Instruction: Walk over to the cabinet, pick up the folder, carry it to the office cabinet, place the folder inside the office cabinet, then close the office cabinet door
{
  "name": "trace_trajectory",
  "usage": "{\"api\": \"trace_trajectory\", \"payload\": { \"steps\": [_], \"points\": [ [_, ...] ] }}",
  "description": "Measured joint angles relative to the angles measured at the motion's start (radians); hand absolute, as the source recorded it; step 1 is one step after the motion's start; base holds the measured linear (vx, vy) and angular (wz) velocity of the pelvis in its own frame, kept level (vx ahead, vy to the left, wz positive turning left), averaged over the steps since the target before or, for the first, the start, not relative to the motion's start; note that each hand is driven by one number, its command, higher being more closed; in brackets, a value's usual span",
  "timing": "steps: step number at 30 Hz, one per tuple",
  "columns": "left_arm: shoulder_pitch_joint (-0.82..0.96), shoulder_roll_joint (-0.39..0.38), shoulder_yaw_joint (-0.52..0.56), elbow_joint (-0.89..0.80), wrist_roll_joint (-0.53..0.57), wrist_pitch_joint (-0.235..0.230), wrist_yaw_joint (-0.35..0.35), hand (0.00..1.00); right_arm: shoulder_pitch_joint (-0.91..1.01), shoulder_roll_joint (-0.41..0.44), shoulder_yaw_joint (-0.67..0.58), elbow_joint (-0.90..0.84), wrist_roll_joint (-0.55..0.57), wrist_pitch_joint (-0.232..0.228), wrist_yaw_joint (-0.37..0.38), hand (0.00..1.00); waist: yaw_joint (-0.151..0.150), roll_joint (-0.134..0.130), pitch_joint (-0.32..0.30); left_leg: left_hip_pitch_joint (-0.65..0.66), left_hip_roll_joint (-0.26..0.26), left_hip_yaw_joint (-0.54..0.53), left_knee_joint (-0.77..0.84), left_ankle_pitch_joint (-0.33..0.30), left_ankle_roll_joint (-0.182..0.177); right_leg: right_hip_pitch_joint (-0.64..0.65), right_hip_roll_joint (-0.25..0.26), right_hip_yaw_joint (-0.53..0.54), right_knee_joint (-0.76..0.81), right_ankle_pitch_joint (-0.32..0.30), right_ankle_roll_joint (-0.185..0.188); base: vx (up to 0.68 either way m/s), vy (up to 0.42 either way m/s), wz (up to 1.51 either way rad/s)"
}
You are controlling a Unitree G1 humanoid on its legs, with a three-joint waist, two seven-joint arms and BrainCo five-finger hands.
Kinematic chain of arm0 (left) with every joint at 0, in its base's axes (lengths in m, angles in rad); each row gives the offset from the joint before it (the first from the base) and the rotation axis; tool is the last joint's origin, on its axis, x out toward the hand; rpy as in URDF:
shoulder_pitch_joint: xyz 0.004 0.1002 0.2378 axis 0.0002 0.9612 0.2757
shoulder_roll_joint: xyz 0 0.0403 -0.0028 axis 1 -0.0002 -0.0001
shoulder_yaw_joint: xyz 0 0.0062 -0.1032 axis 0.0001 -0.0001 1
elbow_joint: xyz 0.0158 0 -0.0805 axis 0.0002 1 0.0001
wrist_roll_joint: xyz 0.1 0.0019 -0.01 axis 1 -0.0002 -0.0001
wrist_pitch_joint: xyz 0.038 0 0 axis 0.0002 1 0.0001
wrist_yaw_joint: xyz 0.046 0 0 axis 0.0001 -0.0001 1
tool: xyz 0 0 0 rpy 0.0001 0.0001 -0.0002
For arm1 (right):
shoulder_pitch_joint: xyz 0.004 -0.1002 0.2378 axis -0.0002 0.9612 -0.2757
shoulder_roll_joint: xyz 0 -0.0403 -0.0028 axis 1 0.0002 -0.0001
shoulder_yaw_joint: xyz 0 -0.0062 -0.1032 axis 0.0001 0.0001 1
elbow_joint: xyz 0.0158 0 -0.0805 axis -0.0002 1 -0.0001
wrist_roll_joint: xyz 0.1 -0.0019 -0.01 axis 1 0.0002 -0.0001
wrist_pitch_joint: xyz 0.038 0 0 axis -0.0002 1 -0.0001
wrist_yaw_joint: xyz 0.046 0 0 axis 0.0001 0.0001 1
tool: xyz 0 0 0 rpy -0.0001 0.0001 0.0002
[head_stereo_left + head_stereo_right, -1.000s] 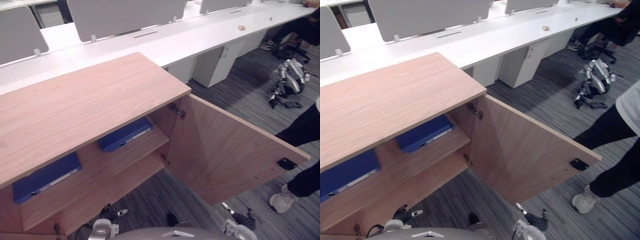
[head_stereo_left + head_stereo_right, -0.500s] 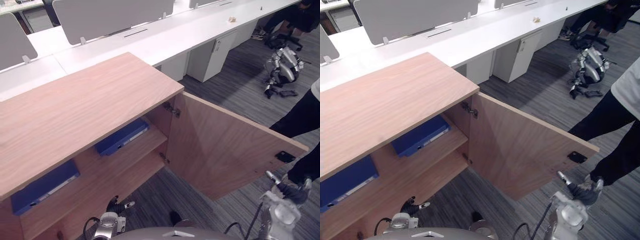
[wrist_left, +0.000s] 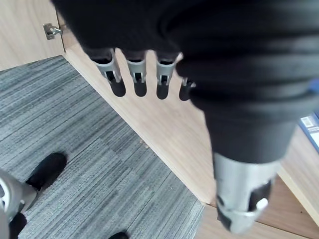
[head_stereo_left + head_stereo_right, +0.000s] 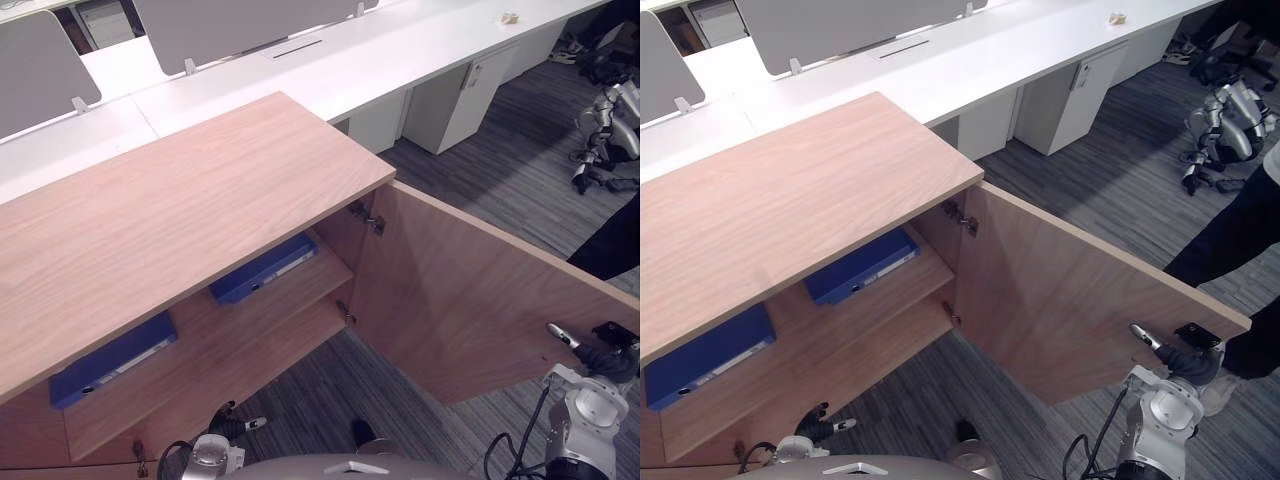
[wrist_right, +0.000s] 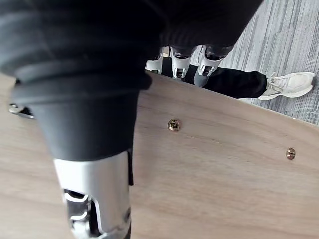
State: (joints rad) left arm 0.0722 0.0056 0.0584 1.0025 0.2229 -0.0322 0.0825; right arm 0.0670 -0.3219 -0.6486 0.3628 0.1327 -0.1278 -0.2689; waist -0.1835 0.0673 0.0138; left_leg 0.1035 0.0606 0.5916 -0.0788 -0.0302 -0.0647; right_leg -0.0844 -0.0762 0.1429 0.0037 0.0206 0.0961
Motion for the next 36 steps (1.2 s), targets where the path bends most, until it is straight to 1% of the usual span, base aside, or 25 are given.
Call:
{"api": "trace_trajectory", "payload": {
  "steps": [1,2,3,4,5,8,10,12,14,15,17,18,19,23,27,29,30,31,32,33,34,35,36],
  "points": [
    [-0.003,0.000,-0.004,-0.001,0.003,-0.003,-0.001,0.00,0.000,-0.004,-0.002,0.001,0.001,0.000,-0.003,0.00,-0.002,0.002,0.005,-0.002,0.001,-0.010,0.001,0.002,0.001,0.004,-0.002,-0.016,0.000,0.000,0.000,-0.02,-0.026,0.23],
    [-0.006,0.004,-0.009,-0.002,0.008,-0.007,-0.001,0.00,0.000,-0.004,-0.001,0.001,0.013,0.000,-0.004,0.00,-0.005,-0.002,0.013,-0.008,0.005,-0.019,0.019,0.002,0.001,0.007,-0.004,-0.022,0.003,0.000,0.000,-0.05,-0.032,0.16],
    [-0.012,0.012,-0.021,-0.006,0.011,-0.010,-0.001,0.00,0.000,-0.003,0.008,0.001,0.021,0.000,-0.004,0.00,-0.002,-0.012,0.020,-0.019,0.010,-0.030,0.047,-0.002,0.001,0.003,-0.006,-0.019,0.009,0.000,0.000,-0.08,-0.053,0.00],
    [-0.019,0.018,-0.028,-0.009,0.017,-0.013,-0.001,0.00,-0.001,-0.003,0.028,-0.003,0.019,-0.001,-0.004,0.00,0.000,-0.014,0.028,-0.030,0.021,-0.063,0.078,-0.016,-0.005,-0.005,-0.003,-0.017,0.015,-0.001,0.001,-0.09,-0.063,-0.09],
    [-0.019,0.021,-0.034,-0.009,0.017,-0.013,-0.001,0.00,-0.001,-0.003,0.040,-0.005,0.020,-0.002,-0.004,0.00,0.000,-0.016,0.031,-0.035,0.025,-0.073,0.086,-0.021,-0.004,-0.008,0.000,-0.017,0.017,-0.001,0.001,-0.11,-0.086,-0.11],
    [-0.018,0.025,-0.063,-0.009,0.017,-0.013,-0.001,0.00,-0.001,0.004,0.090,-0.042,0.018,-0.002,-0.004,0.00,0.000,-0.019,0.040,-0.038,0.035,-0.071,0.103,-0.027,-0.009,-0.019,0.012,0.002,0.016,-0.002,-0.002,-0.12,-0.080,-0.20],
    [-0.019,0.029,-0.078,-0.009,0.017,-0.013,-0.001,0.00,0.002,0.025,0.139,-0.099,0.016,-0.004,-0.003,0.00,-0.001,-0.024,0.044,-0.037,0.036,-0.073,0.107,-0.039,-0.025,-0.024,0.017,0.015,-0.005,0.015,-0.002,-0.13,-0.069,-0.40],
    [-0.020,0.034,-0.087,-0.009,0.017,-0.013,-0.001,0.00,0.012,0.059,0.177,-0.151,0.006,-0.005,-0.001,0.00,-0.001,-0.030,0.048,-0.035,0.033,-0.073,0.105,-0.044,-0.026,-0.025,0.021,0.038,-0.025,0.035,-0.004,-0.10,-0.046,-0.47],
    [-0.019,0.048,-0.102,-0.005,0.017,-0.013,0.000,0.00,0.038,0.115,0.237,-0.239,-0.026,-0.006,0.002,0.00,0.004,-0.041,0.054,-0.033,0.026,-0.071,0.101,-0.053,-0.025,-0.043,0.028,0.072,-0.044,0.066,-0.008,-0.09,-0.036,-0.75],
    [-0.020,0.052,-0.103,-0.004,0.017,-0.013,0.000,0.00,0.050,0.121,0.258,-0.257,-0.030,-0.007,0.002,0.00,0.002,-0.044,0.055,-0.033,0.025,-0.071,0.101,-0.054,-0.025,-0.046,0.029,0.077,-0.048,0.073,-0.008,-0.05,-0.036,-0.65],
    [-0.034,0.058,-0.106,0.000,0.018,-0.013,0.002,0.00,0.112,0.143,0.317,-0.333,-0.071,-0.007,0.006,0.00,-0.003,-0.049,0.059,-0.034,0.022,-0.061,0.099,-0.054,-0.021,-0.059,0.033,0.102,-0.050,0.103,-0.012,-0.01,-0.031,-0.46],
    [-0.038,0.058,-0.110,0.001,0.019,-0.013,0.003,0.00,0.129,0.154,0.327,-0.356,-0.085,-0.007,0.006,0.00,-0.004,-0.050,0.059,-0.034,0.023,-0.055,0.100,-0.052,-0.019,-0.061,0.036,0.109,-0.050,0.111,-0.005,0.00,-0.036,-0.42],
    [-0.039,0.057,-0.111,0.001,0.019,-0.013,0.008,0.00,0.160,0.170,0.352,-0.389,-0.108,-0.007,0.007,0.00,-0.003,-0.056,0.063,-0.032,0.024,-0.039,0.102,-0.051,-0.014,-0.070,0.043,0.126,-0.046,0.115,-0.006,-0.01,-0.042,-0.40],
    [-0.065,0.048,-0.124,0.014,0.029,-0.010,0.014,0.00,0.297,0.210,0.469,-0.502,-0.180,-0.006,0.010,0.00,-0.012,-0.088,0.079,-0.026,0.037,-0.010,0.132,-0.066,-0.017,-0.085,0.064,0.165,-0.018,0.118,-0.006,-0.03,-0.051,-0.32],
    [-0.074,0.029,-0.133,0.027,0.056,-0.010,0.016,0.00,0.401,0.218,0.549,-0.578,-0.220,-0.006,0.033,0.00,-0.013,-0.098,0.083,-0.002,0.041,0.011,0.151,-0.086,-0.024,-0.072,0.068,0.188,-0.007,0.115,-0.003,-0.06,-0.034,-0.21],
    [-0.075,0.032,-0.140,0.032,0.056,-0.010,0.017,0.00,0.425,0.215,0.596,-0.590,-0.237,-0.006,0.044,0.00,-0.012,-0.110,0.089,0.007,0.047,0.016,0.175,-0.106,-0.020,-0.069,0.076,0.204,0.014,0.102,-0.005,-0.09,-0.028,-0.25],
    [-0.070,0.036,-0.141,0.033,0.055,-0.010,0.018,0.00,0.443,0.213,0.625,-0.598,-0.259,-0.006,0.046,0.00,-0.009,-0.120,0.089,0.006,0.051,0.016,0.195,-0.117,-0.019,-0.074,0.080,0.199,0.030,0.093,-0.009,-0.13,-0.051,-0.27],
    [-0.066,0.043,-0.146,0.033,0.055,-0.010,0.017,0.00,0.459,0.203,0.657,-0.613,-0.263,0.000,0.049,0.00,-0.003,-0.130,0.095,0.007,0.052,0.016,0.199,-0.120,-0.019,-0.079,0.079,0.168,0.046,0.072,-0.034,-0.14,-0.057,-0.27],
    [-0.063,0.046,-0.151,0.034,0.055,-0.009,0.017,0.00,0.466,0.192,0.673,-0.617,-0.268,0.003,0.051,0.00,-0.001,-0.128,0.097,0.007,0.057,0.007,0.195,-0.121,-0.016,-0.081,0.078,0.140,0.050,0.039,-0.059,-0.11,-0.047,-0.30],
    [-0.060,0.055,-0.156,0.036,0.055,-0.010,0.018,0.00,0.481,0.173,0.699,-0.621,-0.290,0.004,0.057,0.00,0.010,-0.095,0.103,0.002,0.089,0.012,0.193,-0.120,-0.007,-0.113,0.081,0.052,0.150,0.009,-0.082,-0.03,-0.038,-0.19],
    [-0.056,0.074,-0.165,0.035,0.055,-0.010,0.019,0.00,0.495,0.159,0.723,-0.625,-0.300,0.004,0.074,0.00,0.014,-0.108,0.102,-0.003,0.098,-0.007,0.197,-0.120,-0.008,-0.136,0.072,-0.007,0.298,-0.035,-0.075,0.01,-0.025,-0.05],
    [-0.056,0.089,-0.174,0.035,0.055,-0.010,0.018,0.00,0.502,0.155,0.731,-0.632,-0.306,0.004,0.086,0.00,0.015,-0.120,0.100,-0.011,0.096,-0.030,0.203,-0.120,-0.009,-0.129,0.061,-0.020,0.335,-0.060,-0.073,0.04,-0.068,0.23],
    [-0.055,0.110,-0.183,0.031,0.056,-0.010,0.018,0.00,0.504,0.150,0.746,-0.643,-0.332,0.003,0.097,0.00,0.021,-0.143,0.093,-0.028,0.087,-0.059,0.218,-0.118,-0.014,-0.100,0.041,-0.021,0.330,-0.111,-0.058,0.00,-0.139,0.34]
  ]
}}
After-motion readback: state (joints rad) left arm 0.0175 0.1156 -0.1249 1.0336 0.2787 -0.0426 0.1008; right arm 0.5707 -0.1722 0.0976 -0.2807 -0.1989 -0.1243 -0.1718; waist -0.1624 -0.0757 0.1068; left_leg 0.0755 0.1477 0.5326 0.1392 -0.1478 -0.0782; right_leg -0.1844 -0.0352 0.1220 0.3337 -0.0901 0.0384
